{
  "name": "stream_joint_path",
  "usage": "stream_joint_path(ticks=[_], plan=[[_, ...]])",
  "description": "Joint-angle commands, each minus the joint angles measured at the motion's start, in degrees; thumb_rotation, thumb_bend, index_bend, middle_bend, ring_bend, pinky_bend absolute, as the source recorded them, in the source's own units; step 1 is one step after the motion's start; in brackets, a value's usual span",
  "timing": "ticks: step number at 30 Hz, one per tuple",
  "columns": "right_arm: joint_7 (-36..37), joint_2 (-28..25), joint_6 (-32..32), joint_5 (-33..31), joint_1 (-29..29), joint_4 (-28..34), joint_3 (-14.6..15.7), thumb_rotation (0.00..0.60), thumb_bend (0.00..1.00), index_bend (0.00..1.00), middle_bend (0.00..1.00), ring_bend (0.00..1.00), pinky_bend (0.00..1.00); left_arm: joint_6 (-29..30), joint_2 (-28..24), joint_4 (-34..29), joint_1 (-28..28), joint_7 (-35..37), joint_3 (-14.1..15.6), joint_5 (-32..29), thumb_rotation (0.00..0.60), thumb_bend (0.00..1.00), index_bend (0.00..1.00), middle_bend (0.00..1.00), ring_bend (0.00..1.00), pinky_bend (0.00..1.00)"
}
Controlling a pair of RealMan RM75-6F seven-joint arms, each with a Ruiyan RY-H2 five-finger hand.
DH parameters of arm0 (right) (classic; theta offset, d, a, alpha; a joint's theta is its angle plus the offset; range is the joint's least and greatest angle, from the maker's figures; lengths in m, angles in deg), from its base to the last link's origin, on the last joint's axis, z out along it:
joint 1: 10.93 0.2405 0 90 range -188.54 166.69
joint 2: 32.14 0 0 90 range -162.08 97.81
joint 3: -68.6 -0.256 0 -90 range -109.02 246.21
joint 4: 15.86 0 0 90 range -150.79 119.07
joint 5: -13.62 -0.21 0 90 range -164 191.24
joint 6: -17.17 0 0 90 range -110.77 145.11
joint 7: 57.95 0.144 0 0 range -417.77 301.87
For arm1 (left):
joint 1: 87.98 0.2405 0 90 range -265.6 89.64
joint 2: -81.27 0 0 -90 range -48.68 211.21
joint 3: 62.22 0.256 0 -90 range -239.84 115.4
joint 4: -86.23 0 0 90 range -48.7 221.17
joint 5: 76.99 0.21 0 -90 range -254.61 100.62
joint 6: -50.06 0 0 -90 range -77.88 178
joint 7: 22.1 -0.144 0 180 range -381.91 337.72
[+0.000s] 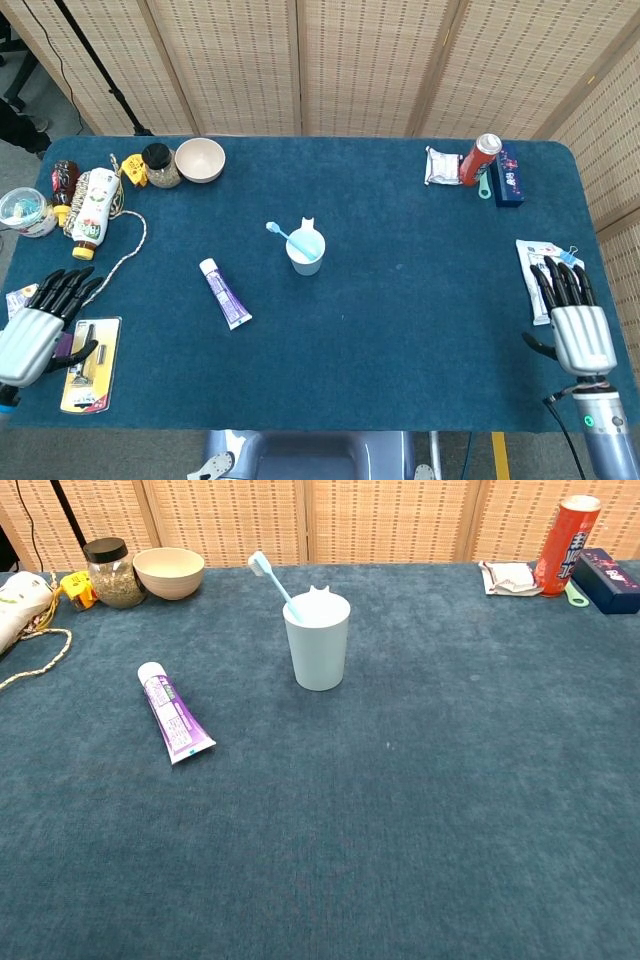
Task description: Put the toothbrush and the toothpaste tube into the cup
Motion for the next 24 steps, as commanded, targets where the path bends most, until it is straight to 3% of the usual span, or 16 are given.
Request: stream_joint_path(ticks=[1, 10, 24], plan=[[-0.9, 0.2, 1.1, 0.8, -1.1, 1.5, -0.4, 0.600, 0.00, 0.00, 0.00, 0.00, 0.00, -3.8, 3.4, 6.1, -5.6, 1.4, -0.3, 4.3, 0.600, 0.23, 0.00, 0.00, 0.00, 0.00], [-1.6, 0.4, -0.4, -0.2, -1.7, 1.2, -2.2, 0.600, 0.00, 0.00, 0.00, 0.00, 0.00, -12.6, 9.5, 13.2, -17.2, -9.6, -0.9, 10.8, 0.600, 0.23, 0.00, 0.00, 0.00, 0.00], [-2.3, 0.3, -2.5, -0.7, -2.4, 1.6, -3.5, 0.600, 0.00, 0.00, 0.00, 0.00, 0.00, -23.4, 14.3, 13.3, -24.7, -17.7, 1.4, 10.0, 0.600, 0.23, 0.00, 0.00, 0.00, 0.00]])
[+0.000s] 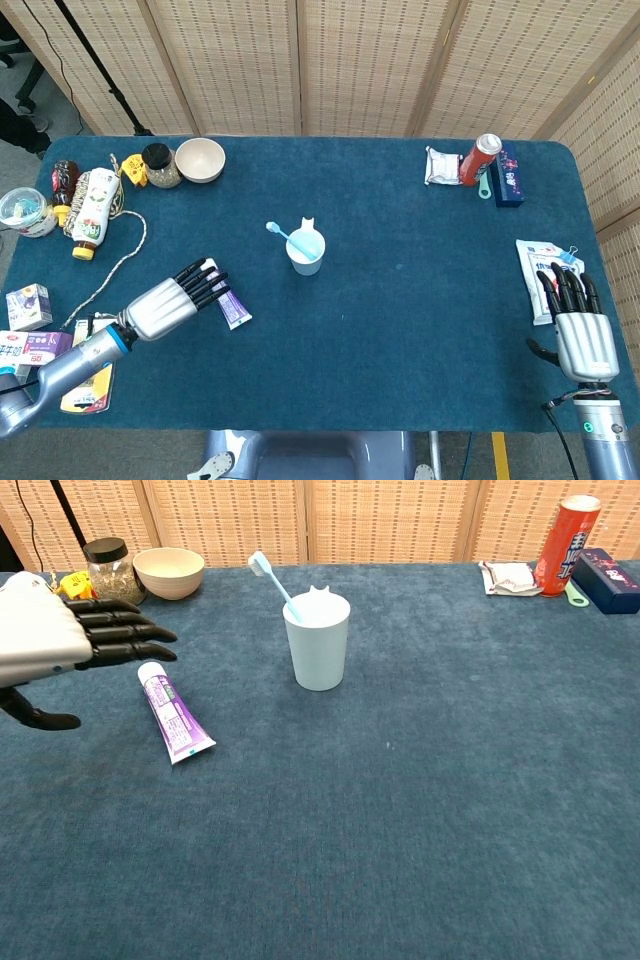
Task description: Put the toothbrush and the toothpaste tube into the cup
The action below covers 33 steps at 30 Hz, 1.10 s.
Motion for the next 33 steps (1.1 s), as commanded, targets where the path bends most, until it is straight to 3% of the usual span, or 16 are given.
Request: stream_joint_path(ticks=[1, 13, 20, 23, 26, 33], plan=[[-0.1, -0.1, 0.0, 0.1, -0.1, 0.1, -0.3, 0.600, 0.00, 0.00, 0.00, 0.00, 0.00, -1.3, 0.9, 0.5, -1.3, -0.9, 0.6, -0.4, 0.600, 0.23, 0.00, 0.00, 0.00, 0.00], [0.5, -0.4, -1.0, 0.0, -0.5, 0.6, -1.0, 0.600, 0.00, 0.00, 0.00, 0.00, 0.00, -5.8, 5.7, 4.5, -4.7, -1.8, 2.2, -2.6, 0.600, 0.24, 0.00, 0.00, 0.00, 0.00], [0.7, -0.5, -1.5, 0.0, -0.7, 0.6, -1.5, 0.600, 0.00, 0.00, 0.00, 0.00, 0.00, -7.5, 12.0, 9.8, -7.0, -1.6, 1.8, -4.7, 0.600, 0.28, 0.00, 0.00, 0.00, 0.02], [0.7, -0.5, -1.8, 0.0, -0.7, 0.6, -1.6, 0.600, 0.00, 0.00, 0.00, 0.00, 0.00, -7.6, 13.4, 11.1, -7.6, -1.3, 2.1, -5.2, 0.600, 0.31, 0.00, 0.00, 0.00, 0.11], [0.8, -0.5, -2.1, 0.0, -0.7, 0.6, -1.7, 0.600, 0.00, 0.00, 0.00, 0.00, 0.00, -7.4, 14.2, 11.7, -8.1, -1.1, 2.4, -5.5, 0.600, 0.35, 0.07, 0.01, 0.02, 0.21], [1.0, -0.8, -2.6, 0.2, -0.8, 0.9, -1.7, 0.600, 0.00, 0.00, 0.00, 0.00, 0.00, -4.5, 16.0, 13.4, -8.1, -1.7, 3.0, -5.7, 0.600, 0.43, 0.38, 0.28, 0.29, 0.51]])
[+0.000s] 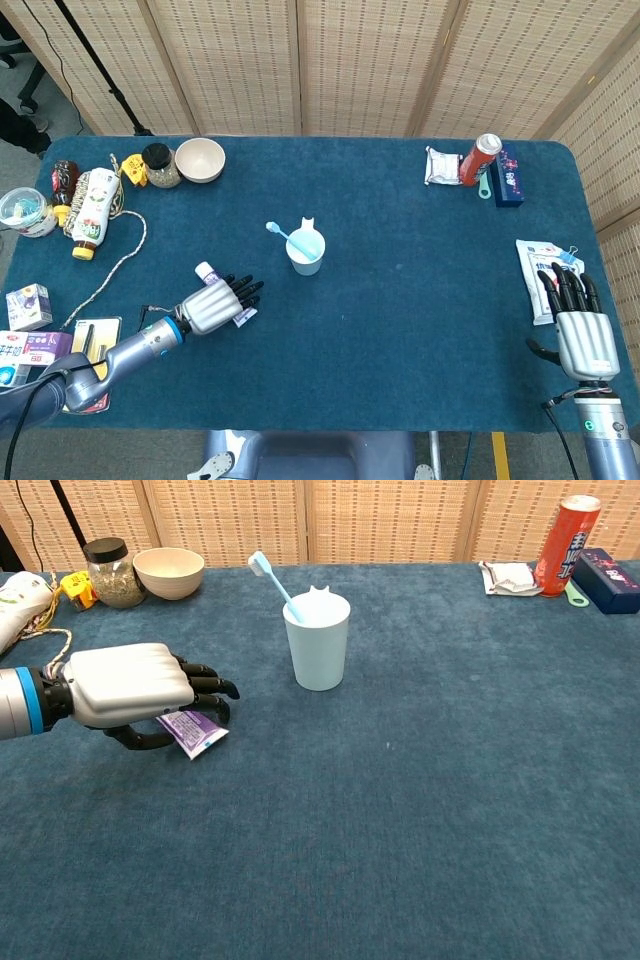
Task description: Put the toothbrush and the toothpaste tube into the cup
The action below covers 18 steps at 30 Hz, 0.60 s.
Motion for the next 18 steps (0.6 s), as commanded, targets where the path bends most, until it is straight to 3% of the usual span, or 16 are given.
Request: stream_joint_path(ticks=[1, 6, 11, 18], plan=[[0.0, -0.1, 0.0, 0.1, 0.0, 0.1, 0.0, 0.600, 0.00, 0.00, 0.00, 0.00, 0.00, 1.1, 0.7, 0.9, 0.2, -0.5, 0.4, -0.3, 0.600, 0.43, 0.41, 0.30, 0.31, 0.52], [0.1, -0.1, -0.1, 0.2, -0.2, 0.2, -0.2, 0.600, 0.00, 0.00, 0.00, 0.00, 0.00, 2.7, 1.4, 2.5, 0.7, 0.1, 1.2, -0.6, 0.600, 0.44, 0.51, 0.39, 0.40, 0.59], [0.2, -0.3, -0.4, 0.6, -0.2, 0.5, 0.0, 0.600, 0.00, 0.00, 0.00, 0.00, 0.00, 5.7, 1.6, 3.2, 1.5, 1.8, 1.3, -1.2, 0.600, 0.44, 0.52, 0.40, 0.41, 0.60], [0.5, -0.5, -0.7, 0.6, -0.3, 0.7, -0.1, 0.600, 0.00, 0.00, 0.00, 0.00, 0.00, 10.5, -1.1, -1.2, 2.1, 3.8, 0.4, -2.0, 0.600, 0.44, 0.55, 0.42, 0.43, 0.61]])
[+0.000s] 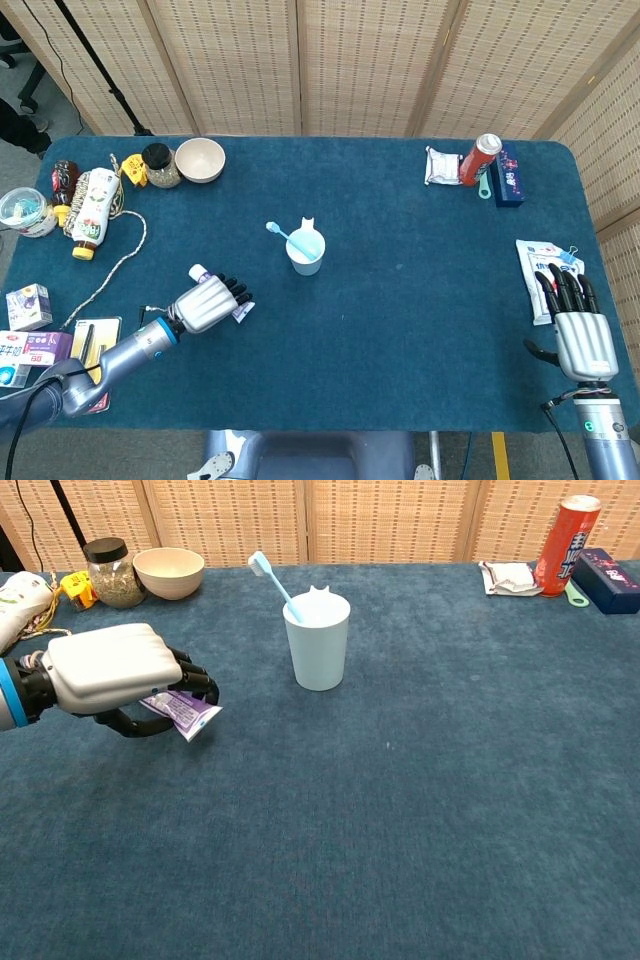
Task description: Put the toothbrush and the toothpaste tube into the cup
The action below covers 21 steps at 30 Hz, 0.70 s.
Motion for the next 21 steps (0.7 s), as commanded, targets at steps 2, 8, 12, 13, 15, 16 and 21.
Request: stream_joint_path(ticks=[2, 8, 12, 13, 15, 16, 21], plan=[[0.0, 0.0, -0.2, 0.0, 0.0, 0.1, 0.0, 0.600, 0.00, 0.00, 0.00, 0.00, 0.00, 3.7, -2.6, -4.2, 0.6, 1.6, -0.7, -0.4, 0.600, 0.44, 0.55, 0.42, 0.43, 0.61], [-0.4, 0.2, -0.4, 0.2, 0.0, 0.2, 0.1, 0.600, 0.00, 0.00, 0.00, 0.00, 0.00, 9.3, -7.8, -12.5, 1.6, 4.1, -1.6, -0.1, 0.600, 0.44, 0.55, 0.42, 0.43, 0.61], [-0.6, 0.3, -0.8, 0.1, 0.1, 0.2, 0.1, 0.600, 0.00, 0.00, 0.00, 0.00, 0.00, 12.5, -11.7, -17.9, 2.3, 4.8, -2.3, 0.1, 0.600, 0.44, 0.56, 0.43, 0.43, 0.61], [-0.6, 0.3, -0.8, 0.1, 0.1, 0.3, 0.1, 0.600, 0.00, 0.00, 0.00, 0.00, 0.00, 12.7, -12.3, -18.9, 2.4, 4.9, -2.4, 0.0, 0.600, 0.44, 0.56, 0.43, 0.43, 0.61], [-0.7, 0.3, -0.8, 0.2, 0.1, 0.3, 0.1, 0.600, 0.00, 0.00, 0.00, 0.00, 0.00, 13.7, -14.2, -21.7, 2.7, 5.8, -2.6, 0.0, 0.600, 0.44, 0.56, 0.43, 0.43, 0.61], [-0.7, 0.3, -0.7, 0.2, 0.0, 0.4, 0.1, 0.600, 0.00, 0.00, 0.00, 0.00, 0.00, 14.7, -15.3, -23.6, 2.9, 6.9, -2.8, 0.2, 0.600, 0.44, 0.56, 0.43, 0.43, 0.61], [-0.7, 0.3, -1.0, 0.2, 0.1, 0.5, 0.1, 0.600, 0.00, 0.00, 0.00, 0.00, 0.00, 20.7, -19.0, -31.7, 3.1, 19.0, -6.2, -1.5, 0.600, 0.44, 0.56, 0.43, 0.43, 0.61]])
